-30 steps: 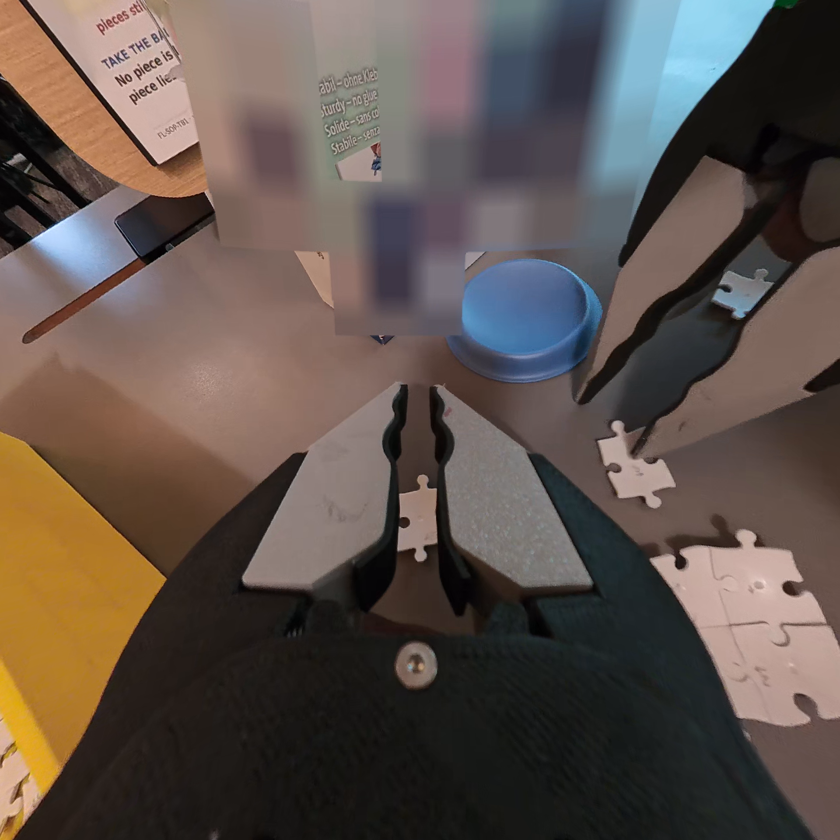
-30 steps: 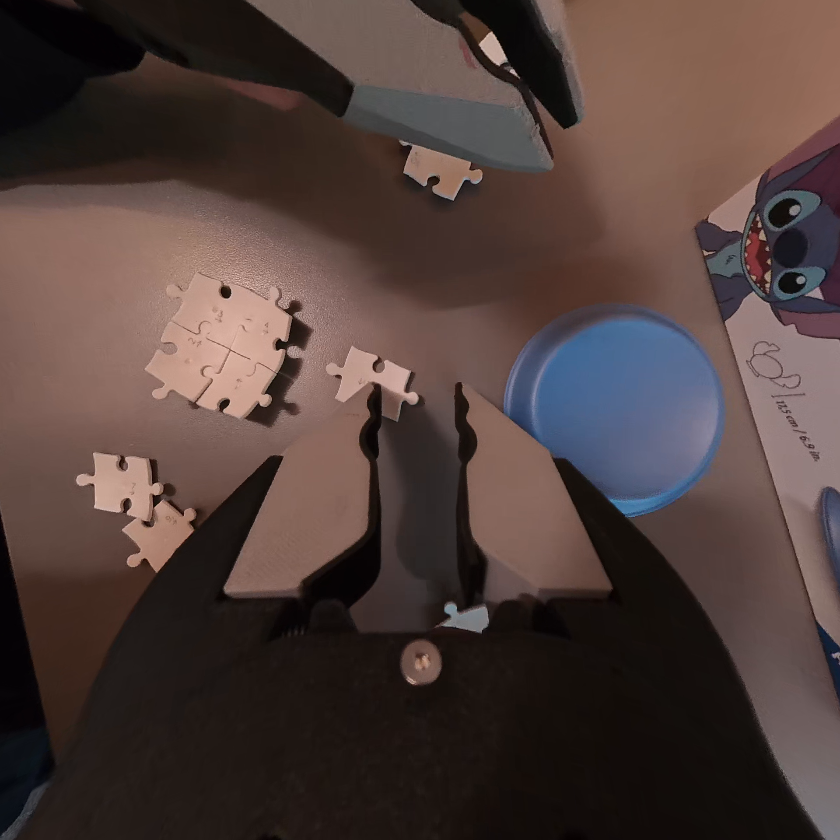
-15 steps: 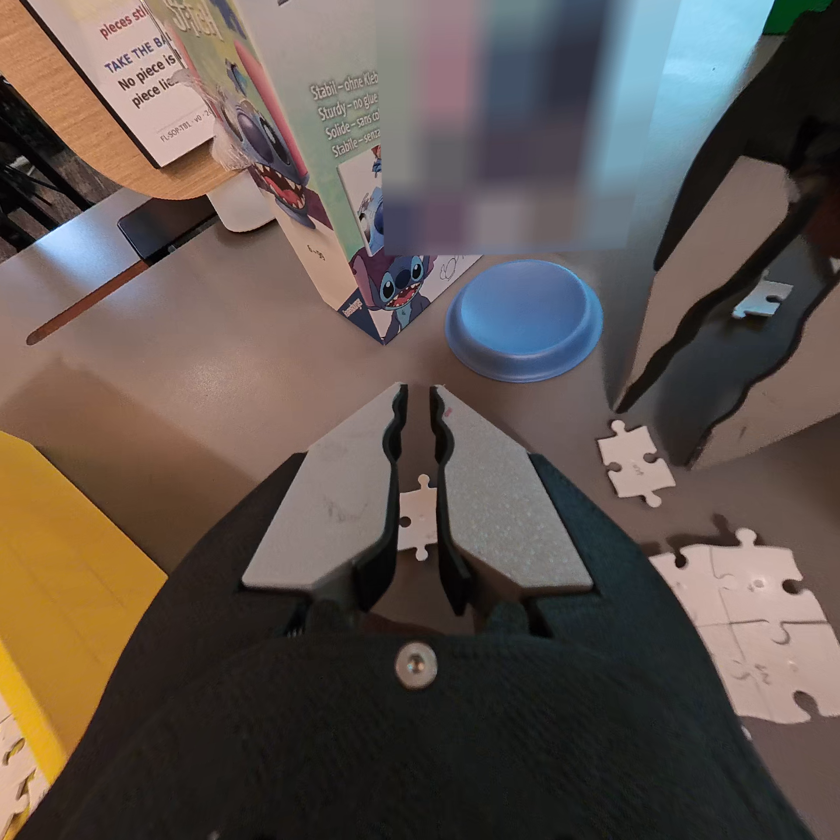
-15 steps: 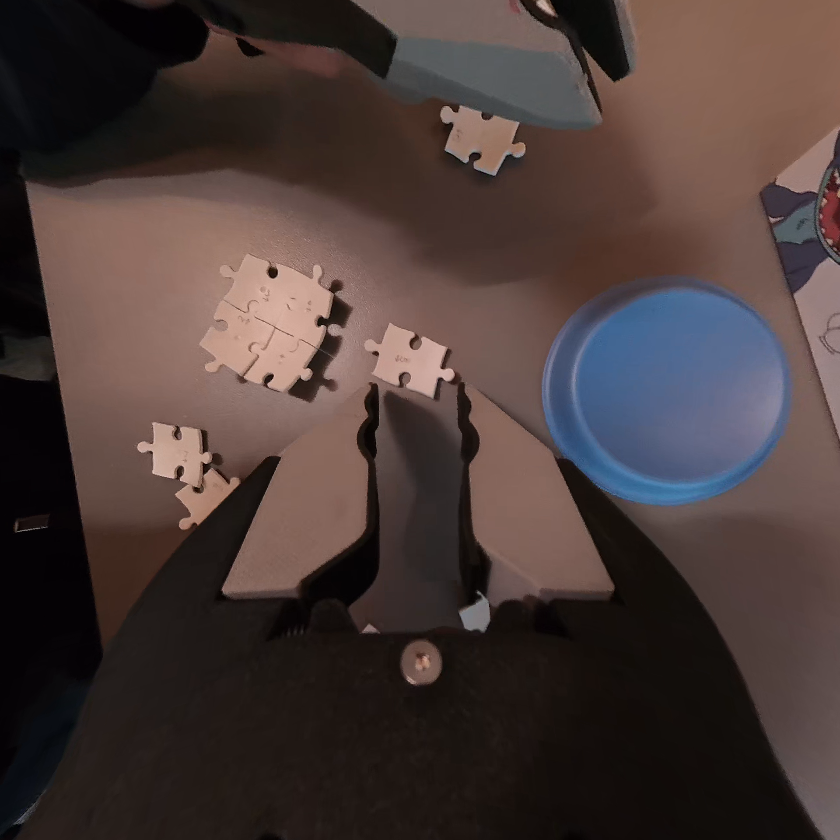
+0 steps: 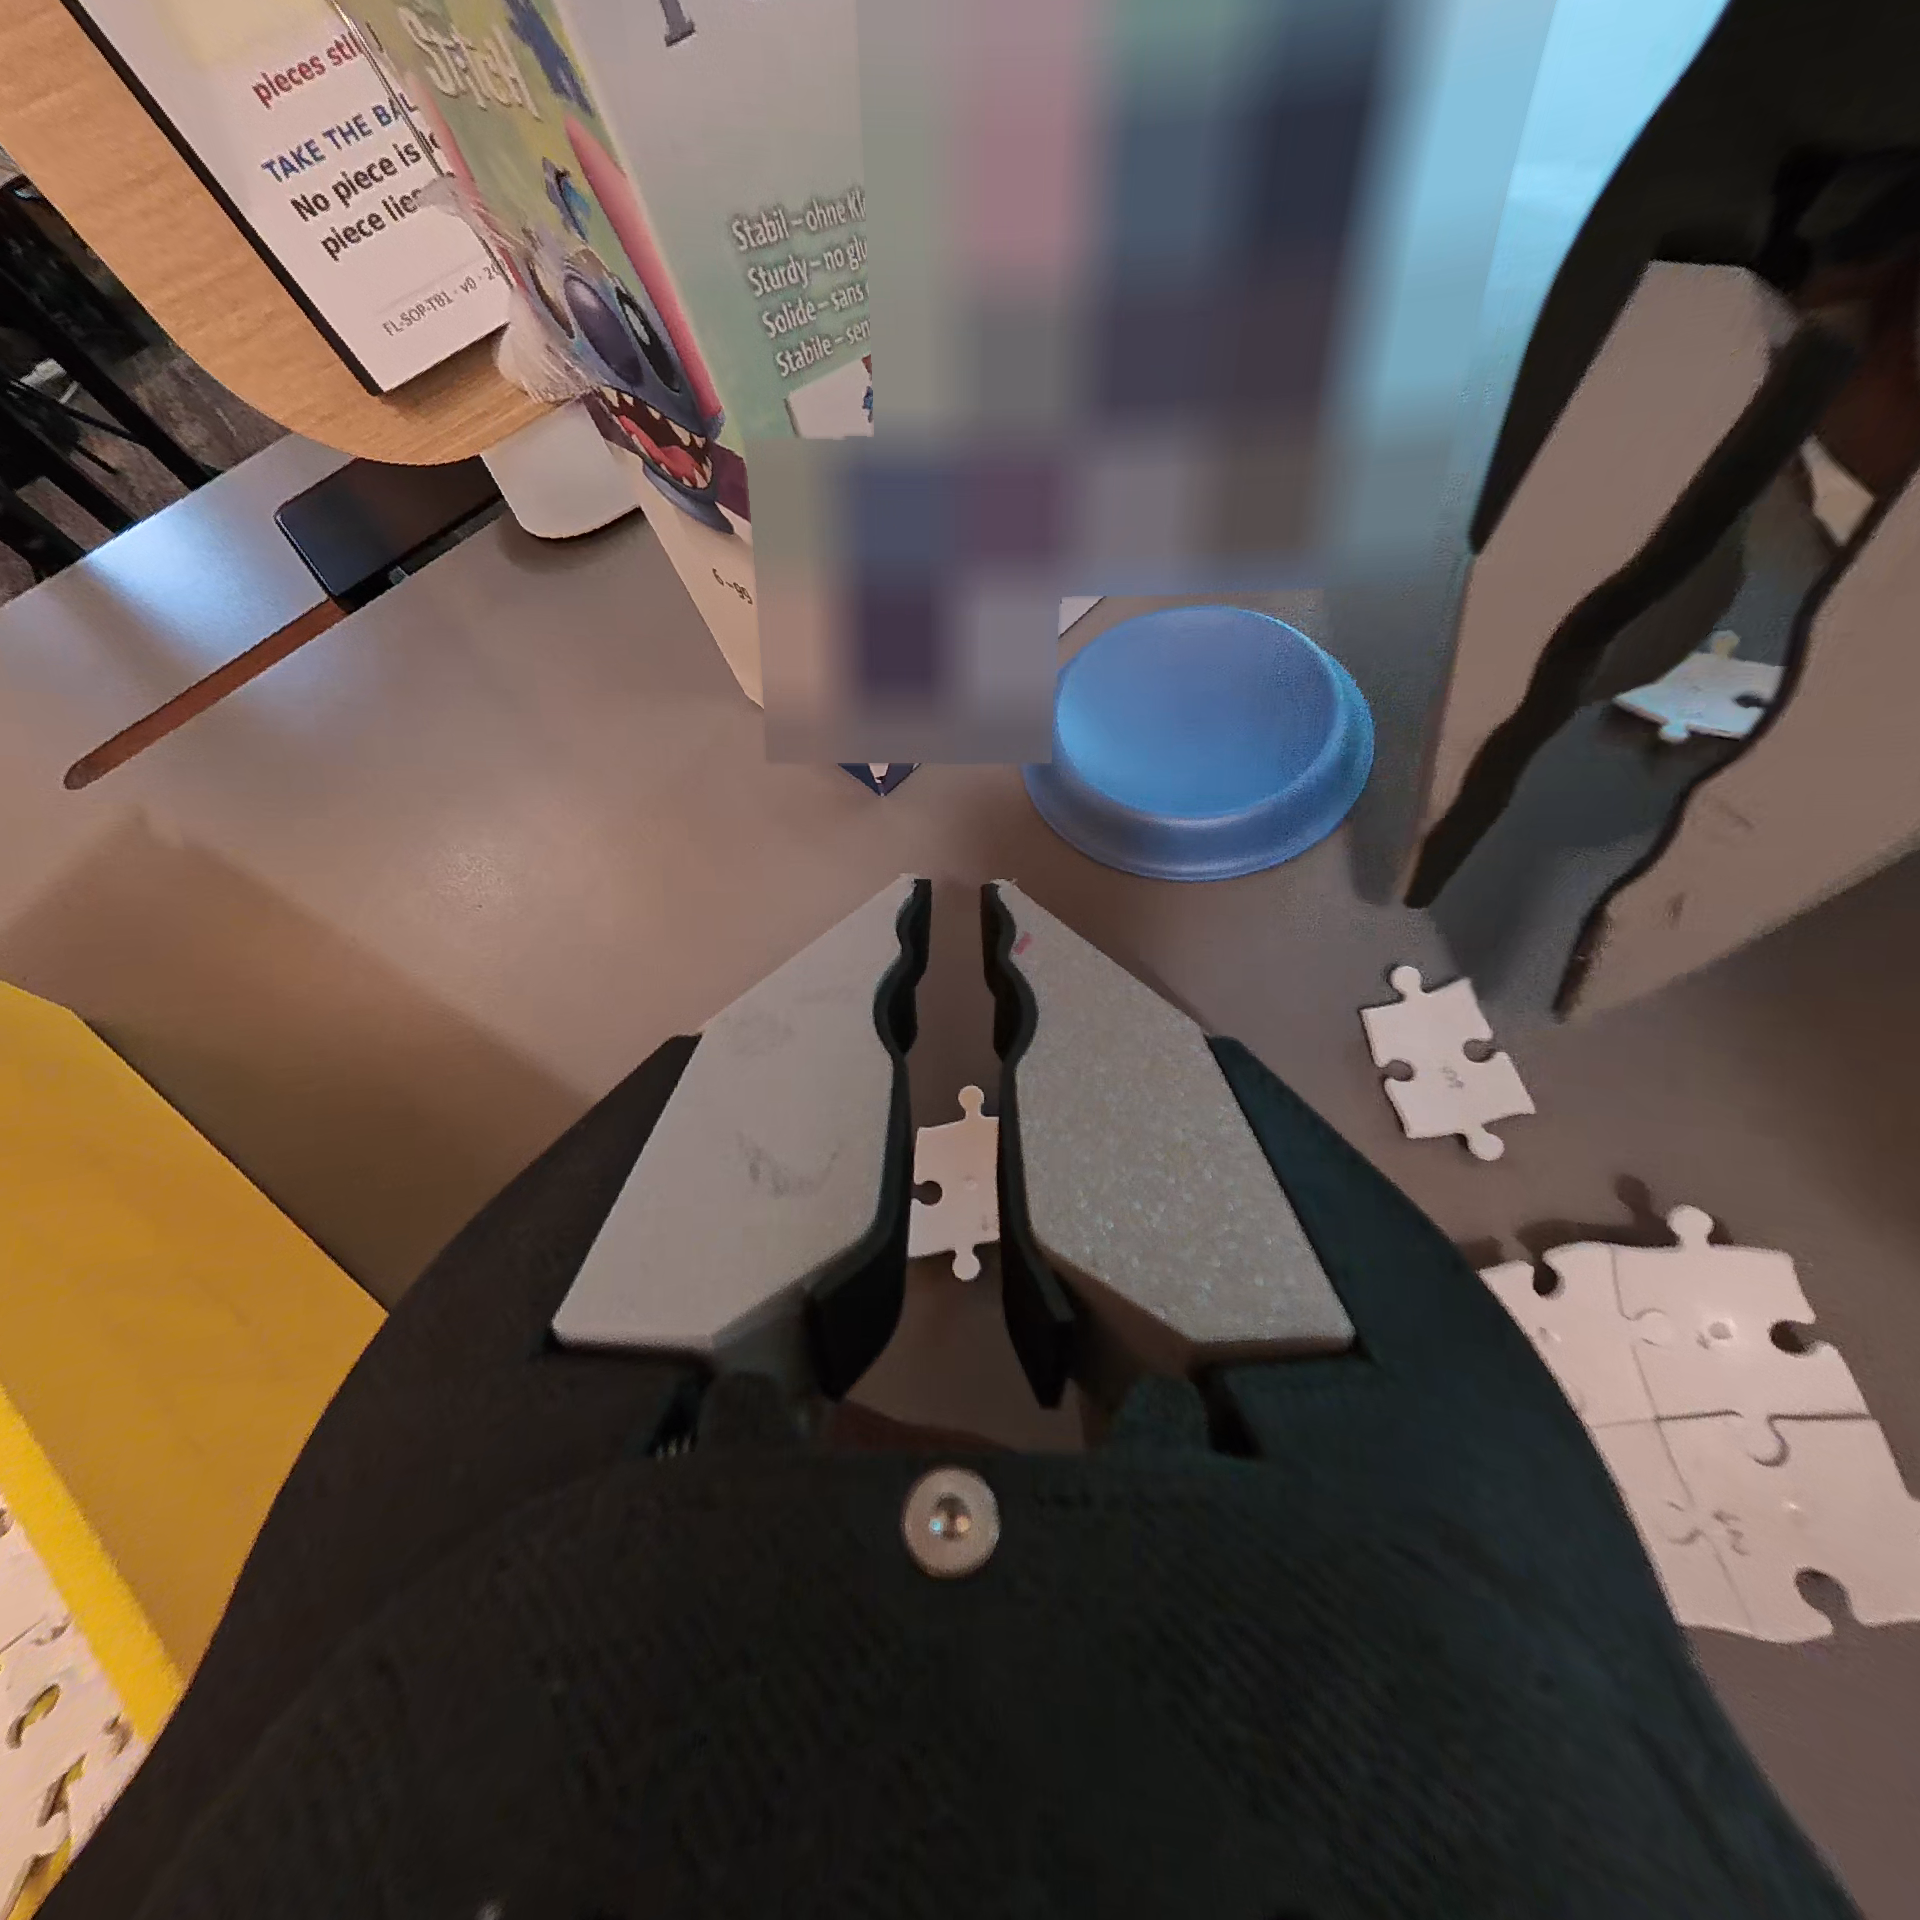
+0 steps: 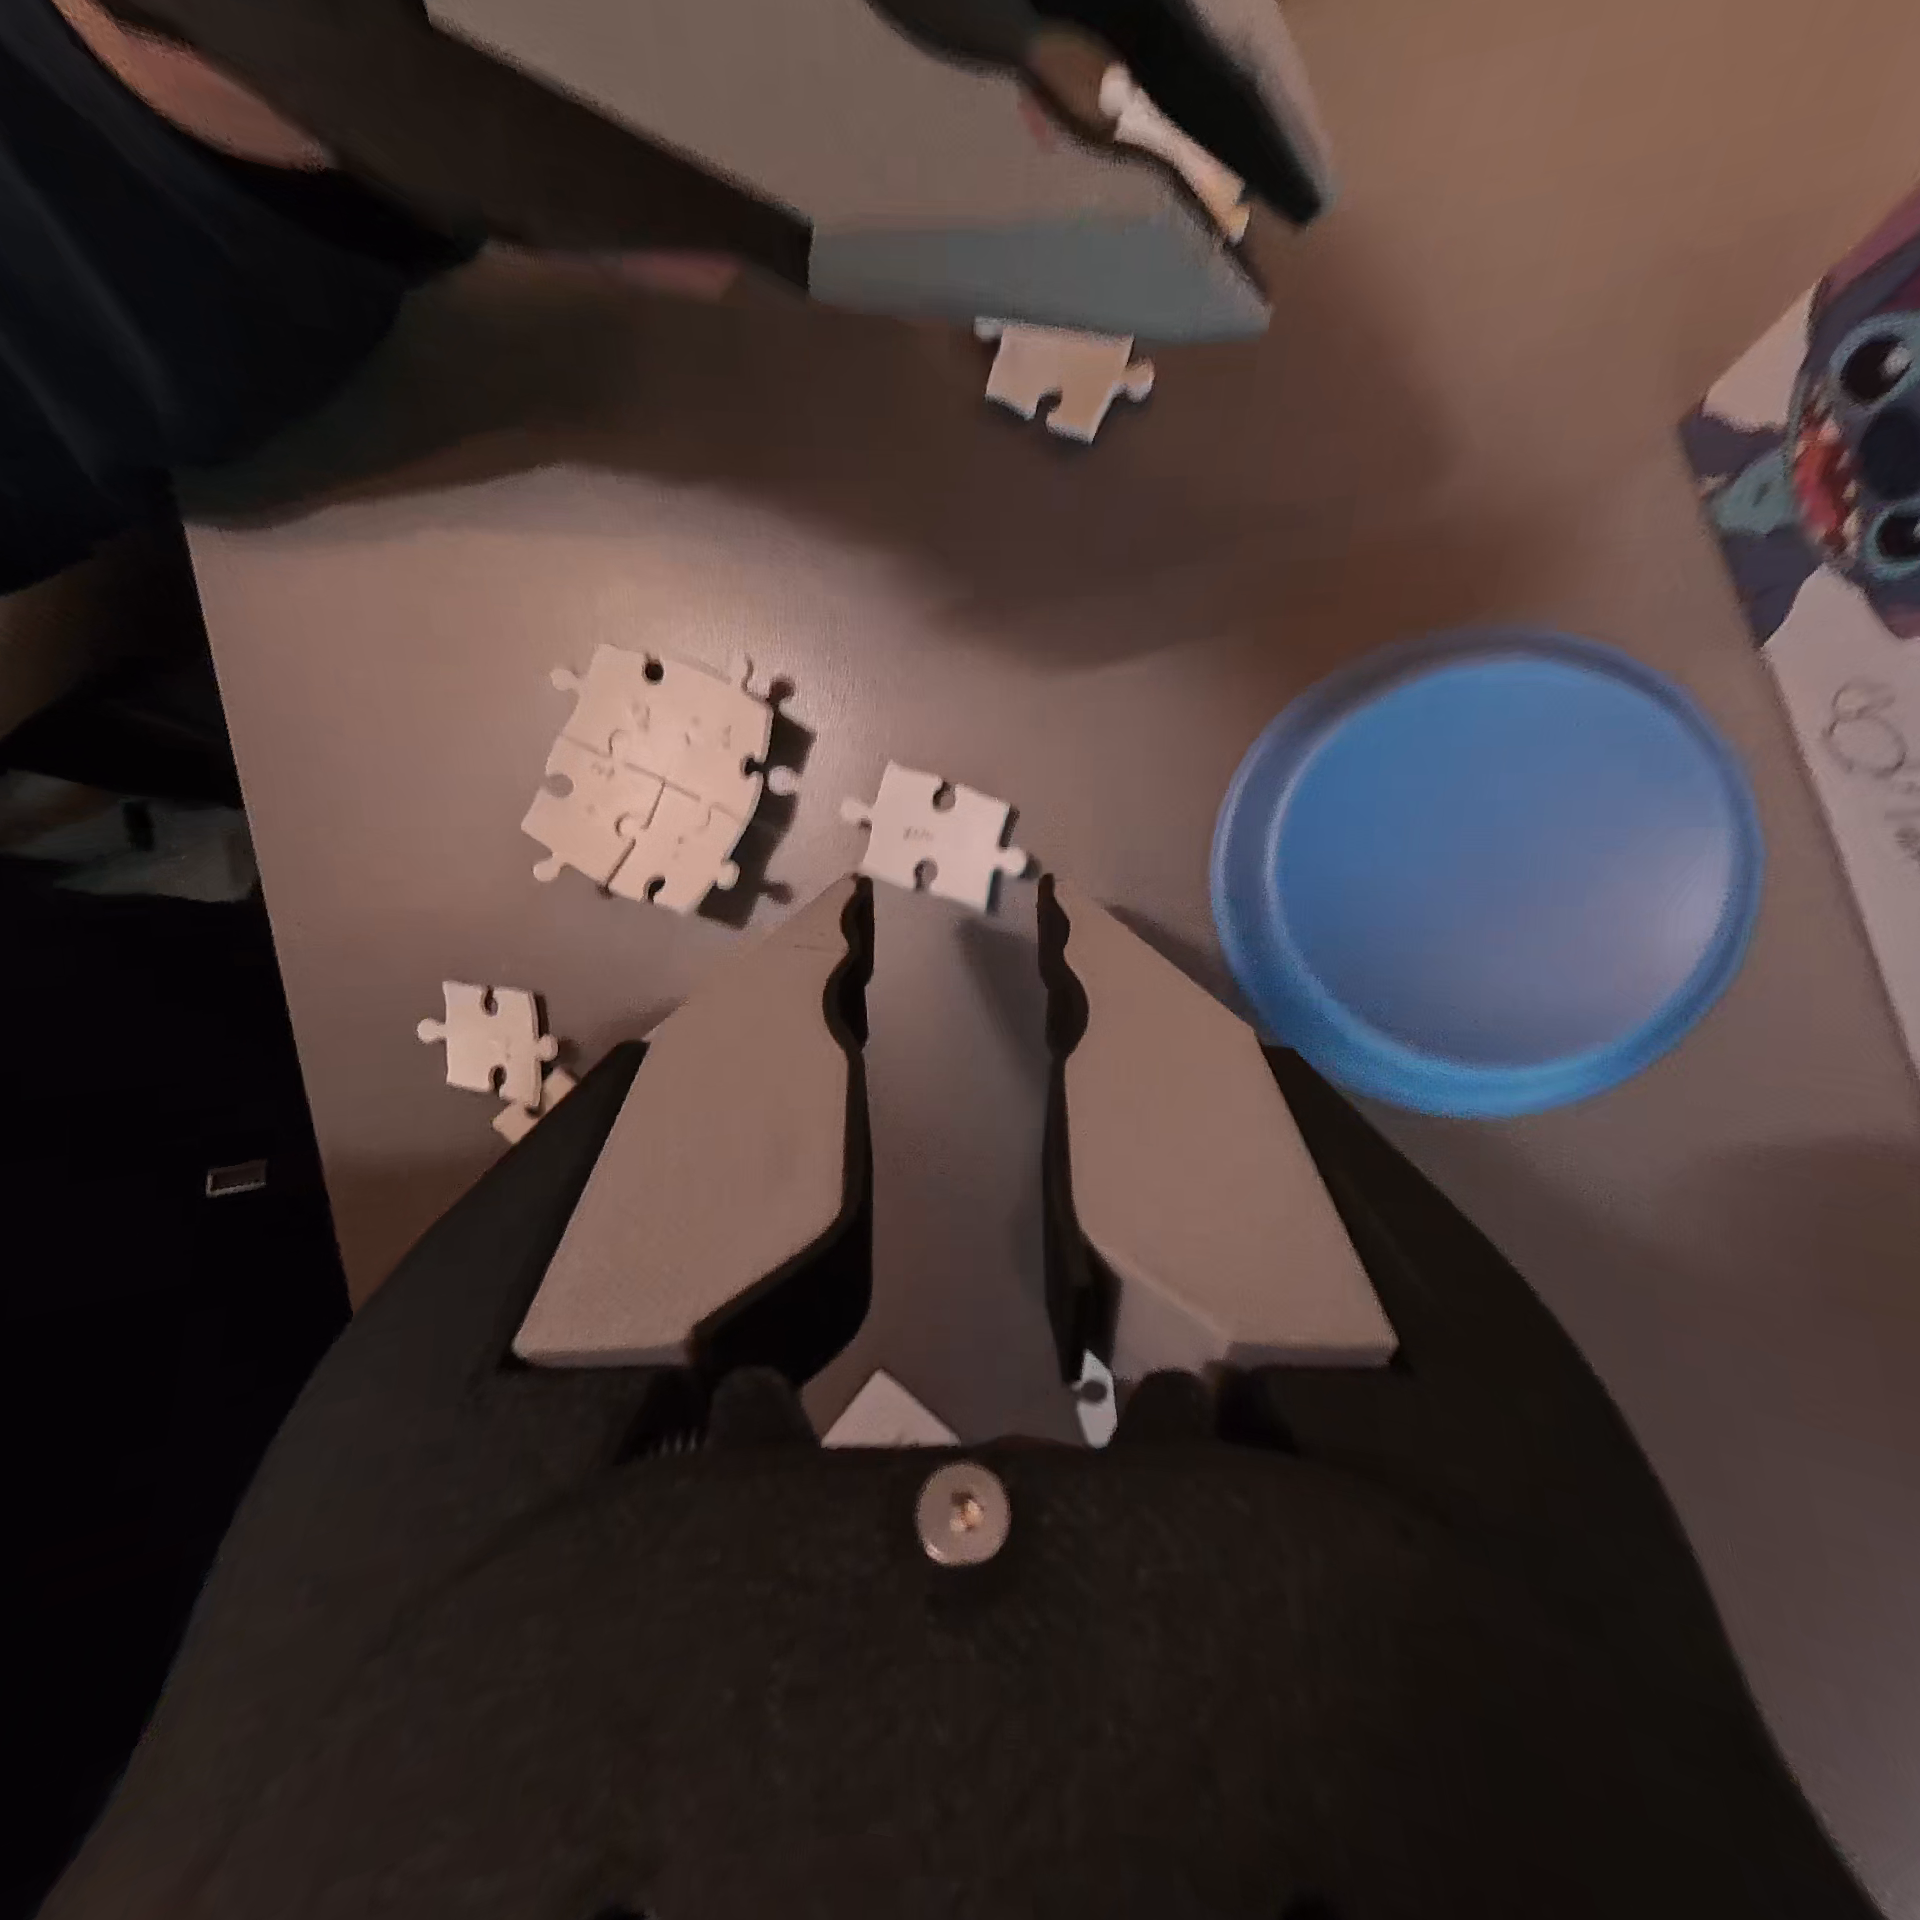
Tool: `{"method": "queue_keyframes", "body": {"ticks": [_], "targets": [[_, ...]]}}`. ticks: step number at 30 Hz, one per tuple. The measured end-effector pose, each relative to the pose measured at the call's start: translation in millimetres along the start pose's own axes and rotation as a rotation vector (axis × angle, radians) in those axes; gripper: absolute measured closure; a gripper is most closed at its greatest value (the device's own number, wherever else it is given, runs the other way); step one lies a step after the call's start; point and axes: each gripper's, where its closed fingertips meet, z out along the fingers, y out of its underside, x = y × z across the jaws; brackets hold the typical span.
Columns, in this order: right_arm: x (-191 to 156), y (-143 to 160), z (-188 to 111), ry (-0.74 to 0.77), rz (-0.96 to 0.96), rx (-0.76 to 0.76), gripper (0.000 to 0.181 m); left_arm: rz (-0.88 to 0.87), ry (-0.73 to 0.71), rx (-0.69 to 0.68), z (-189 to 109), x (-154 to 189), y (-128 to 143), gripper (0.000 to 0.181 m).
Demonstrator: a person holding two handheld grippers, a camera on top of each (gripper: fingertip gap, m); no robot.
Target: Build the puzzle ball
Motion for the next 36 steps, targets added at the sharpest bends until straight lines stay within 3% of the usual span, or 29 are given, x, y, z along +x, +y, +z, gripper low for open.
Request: {"method": "queue_keyframes", "body": {"ticks": [5, 14, 22, 32, 36], "targets": [[-5.0, 16.7, 10.0, 0.001, 0.005, -0.072, 0.155, 0.014, 0.005, -0.005, 1.2, 3.3, 0.8, 0.174], [-6.3, -5.1, 22.7, -0.058, -0.062, -0.062, 0.15, 0.001, -0.003, 0.001, 0.1, -0.5, 0.1, 0.174], [-10.2, -25.2, 13.8, -0.124, -0.059, 0.008, 0.15, 0.005, 0.0, 0.008, -1.4, 0.5, -1.8, 0.174], [7.4, -4.0, 3.2, -0.005, -0.099, -0.037, 0.151, 0.009, 0.0, 0.003, -0.6, 0.9, -0.8, 0.174], [5.7, -0.3, 5.6, -0.025, -0.114, -0.042, 0.151, 0.007, -0.001, -0.001, 0.0, 0.5, 0.3, 0.174]]}}
